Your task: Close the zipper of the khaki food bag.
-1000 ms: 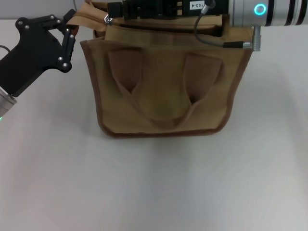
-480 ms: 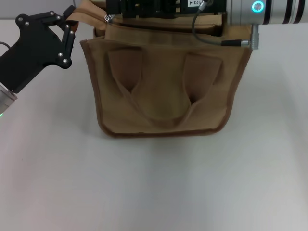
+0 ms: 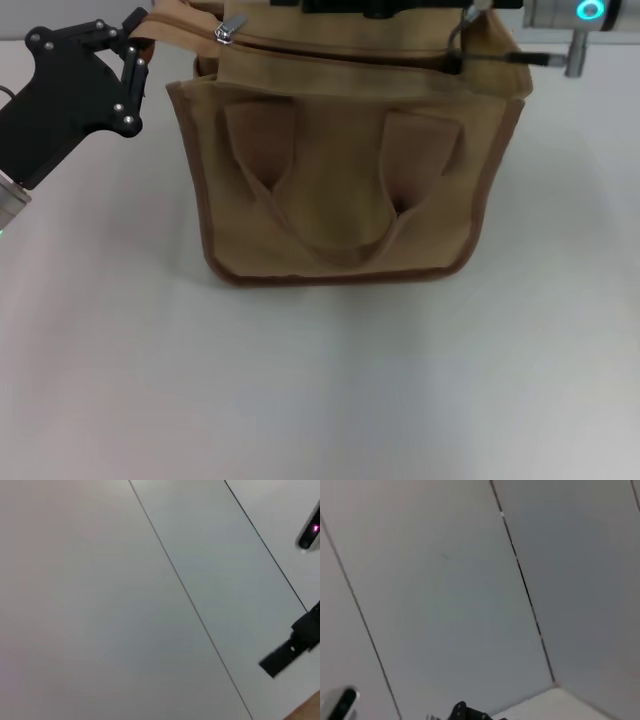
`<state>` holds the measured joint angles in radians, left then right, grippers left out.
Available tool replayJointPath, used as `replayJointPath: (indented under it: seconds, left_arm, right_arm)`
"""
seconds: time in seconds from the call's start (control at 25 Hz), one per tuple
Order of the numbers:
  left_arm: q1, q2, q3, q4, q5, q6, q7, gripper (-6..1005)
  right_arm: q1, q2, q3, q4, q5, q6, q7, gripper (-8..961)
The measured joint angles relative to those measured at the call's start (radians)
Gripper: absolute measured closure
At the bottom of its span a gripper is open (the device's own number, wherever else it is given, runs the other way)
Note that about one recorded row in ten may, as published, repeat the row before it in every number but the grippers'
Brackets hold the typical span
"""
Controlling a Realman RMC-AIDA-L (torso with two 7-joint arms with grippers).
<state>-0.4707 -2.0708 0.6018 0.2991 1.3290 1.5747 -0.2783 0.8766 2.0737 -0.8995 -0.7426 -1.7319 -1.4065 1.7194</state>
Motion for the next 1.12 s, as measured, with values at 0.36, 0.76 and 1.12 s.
replayJointPath:
  seconds: [0.36,0.76,1.12]
  left_arm:
    - [0.003,-0.001,-0.001,-0.008,-0.004,-0.001,-0.008,983]
    - [0.001,-0.001,-0.001,-0.024,-0.004,-0.001,-0.009,983]
    - [0.000,-0.002,-0.001,-0.026,-0.004,-0.003,-0.009,983]
  right_arm:
    - [-0.015,0.003,-0.084,-0.143,-0.082,0.040,-0.263,203]
    - [0.009,0.003,-0.199,-0.220,-0.159,0.135,-0.417,214]
    - [0.037,0.004,-0.272,-0.216,-0.181,0.219,-0.484,223]
